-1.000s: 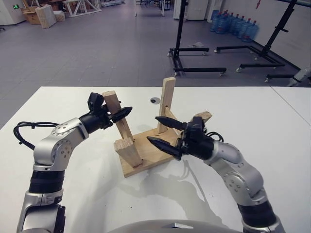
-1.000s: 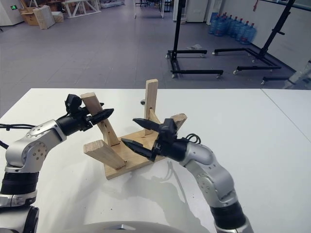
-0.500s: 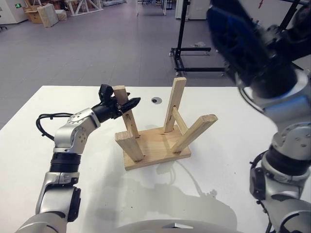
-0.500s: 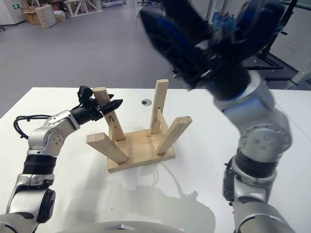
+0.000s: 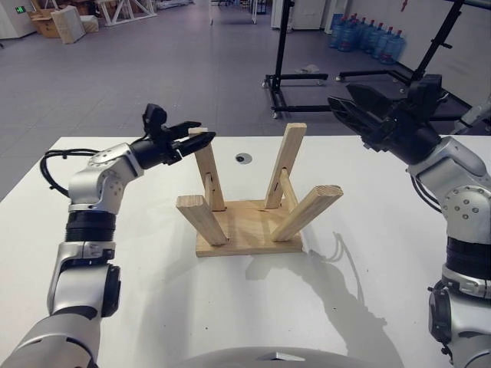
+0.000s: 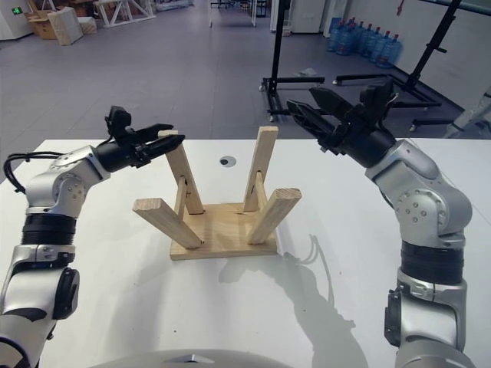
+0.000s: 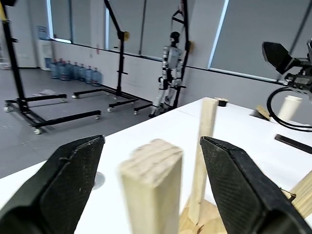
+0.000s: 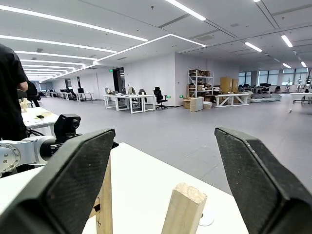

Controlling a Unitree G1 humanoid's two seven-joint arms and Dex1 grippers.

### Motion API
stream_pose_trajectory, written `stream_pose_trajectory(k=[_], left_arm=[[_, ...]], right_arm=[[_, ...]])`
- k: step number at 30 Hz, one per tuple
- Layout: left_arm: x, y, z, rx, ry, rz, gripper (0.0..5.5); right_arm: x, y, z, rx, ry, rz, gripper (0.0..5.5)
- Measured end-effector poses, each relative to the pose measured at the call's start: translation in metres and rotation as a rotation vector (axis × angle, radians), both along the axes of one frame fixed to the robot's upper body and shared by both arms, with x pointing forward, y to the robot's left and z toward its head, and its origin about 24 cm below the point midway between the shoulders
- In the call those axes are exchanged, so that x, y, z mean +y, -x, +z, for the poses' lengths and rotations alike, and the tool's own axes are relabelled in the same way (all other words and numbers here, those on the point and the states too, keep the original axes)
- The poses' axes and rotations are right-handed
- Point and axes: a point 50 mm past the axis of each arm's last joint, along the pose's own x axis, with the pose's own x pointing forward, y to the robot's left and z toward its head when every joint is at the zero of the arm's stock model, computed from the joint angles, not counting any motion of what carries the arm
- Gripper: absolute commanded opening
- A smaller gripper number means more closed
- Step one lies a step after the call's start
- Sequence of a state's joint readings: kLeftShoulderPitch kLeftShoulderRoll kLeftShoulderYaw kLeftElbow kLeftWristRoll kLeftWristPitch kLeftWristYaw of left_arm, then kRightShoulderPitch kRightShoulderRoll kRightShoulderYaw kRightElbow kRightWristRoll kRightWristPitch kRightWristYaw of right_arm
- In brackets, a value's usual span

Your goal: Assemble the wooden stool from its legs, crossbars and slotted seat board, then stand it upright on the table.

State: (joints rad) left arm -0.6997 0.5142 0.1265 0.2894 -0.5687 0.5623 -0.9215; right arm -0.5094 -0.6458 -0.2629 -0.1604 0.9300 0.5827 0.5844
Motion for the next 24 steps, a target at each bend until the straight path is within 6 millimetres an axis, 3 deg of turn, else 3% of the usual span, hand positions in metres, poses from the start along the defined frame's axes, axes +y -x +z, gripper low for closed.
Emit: stream_pose_trajectory(k=[3,5,7,10,12,14,16,19,24], left_arm=[[0.03,0.005,0.018,-0.046,-0.014,0.082,3.61],[0.062,0.014,0.033,-0.076,-0.04,0.173,3.61],[0.094,0.044,0.046,-0.095,-0.126,0.193,3.61],[0.111,0.095,0.025,0.014,-0.268,0.075,3.61],[0.105,0.134,0.009,0.113,-0.258,-0.072,3.61],[0.09,0.157,0.019,0.079,-0.238,-0.174,3.61],[0.073,0.171,0.016,0.059,-0.252,-0.243,3.61],[0.06,0.171,0.0,0.077,-0.226,-0.24,3.61],[0.039,0.152,-0.009,0.021,-0.205,-0.204,3.61]], right_arm=[[-0.014,-0.008,-0.008,0.052,-0.052,-0.073,3.77],[-0.032,-0.015,-0.008,0.078,-0.09,-0.144,3.77],[-0.057,-0.014,-0.011,0.108,-0.059,-0.218,3.77],[-0.09,0.006,-0.031,0.185,0.062,-0.249,3.77],[-0.106,0.039,-0.059,0.281,0.174,-0.164,3.77],[-0.107,0.069,-0.079,0.38,0.254,-0.046,3.77],[-0.098,0.081,-0.079,0.394,0.353,0.073,3.77],[-0.081,0.082,-0.09,0.381,0.452,0.201,3.77],[-0.046,0.069,-0.099,0.261,0.434,0.262,3.77]])
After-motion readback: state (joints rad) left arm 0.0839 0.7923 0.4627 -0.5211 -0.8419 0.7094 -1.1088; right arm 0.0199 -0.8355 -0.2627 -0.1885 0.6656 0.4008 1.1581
